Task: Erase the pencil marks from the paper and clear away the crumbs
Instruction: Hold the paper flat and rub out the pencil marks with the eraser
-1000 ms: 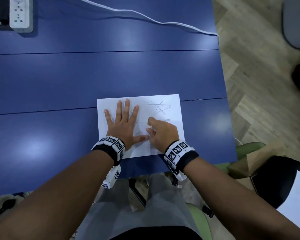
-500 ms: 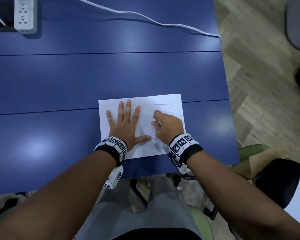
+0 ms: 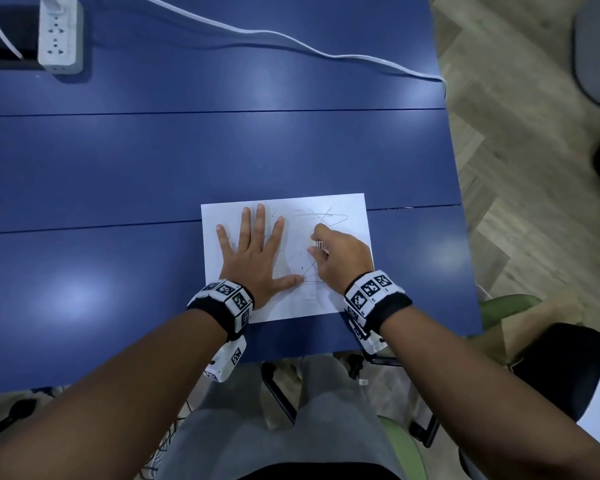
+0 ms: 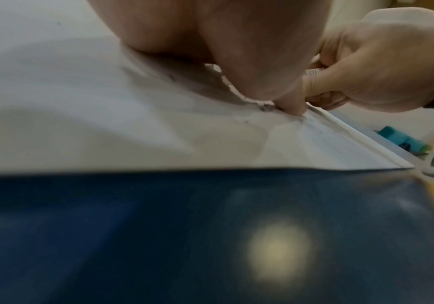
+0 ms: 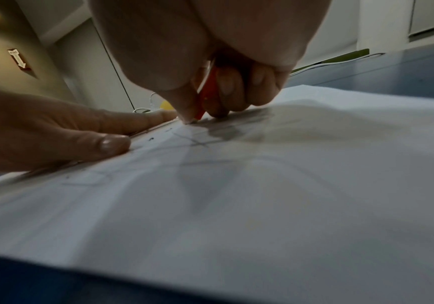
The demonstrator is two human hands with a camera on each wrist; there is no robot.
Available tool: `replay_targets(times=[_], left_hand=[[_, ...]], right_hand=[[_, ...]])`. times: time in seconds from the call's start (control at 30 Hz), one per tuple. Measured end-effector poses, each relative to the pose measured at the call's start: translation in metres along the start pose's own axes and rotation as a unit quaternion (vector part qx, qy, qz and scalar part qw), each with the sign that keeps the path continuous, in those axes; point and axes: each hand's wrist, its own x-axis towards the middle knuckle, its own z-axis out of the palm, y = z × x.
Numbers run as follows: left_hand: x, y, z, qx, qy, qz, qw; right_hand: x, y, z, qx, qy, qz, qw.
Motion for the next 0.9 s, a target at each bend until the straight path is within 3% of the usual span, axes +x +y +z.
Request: replay_targets(times=[0.17,0.5,0.67,0.8,0.9], left_hand=[[-0.004,0.003,0.004,0.011,0.029,0.032,0.999],[0.000,0.006,0.000,0.042,-0.015,0.066,0.997],[0.000,0.006,0.000,0.044,-0.014,0.070,0.996],[-0.001,0.007,-0.002,0.041,-0.024,0.067,0.997],[-0.001,0.008,-0.005,0.048,-0.033,0.067,0.996]], right_hand=[[-0.002,-0.002,0.005,0.007,0.023,0.011,1.000],[-0.003,-0.002,0.004,0.016,0.018,0.018,1.000],[-0.003,-0.003,-0.001,-0.035,-0.025,-0.047,0.998],[0.006,0.002,-0.008,-0.032,-0.010,-0.031,0.999],[-0.011,-0.004,-0.001,-0.050,-0.047,-0.061,0.996]])
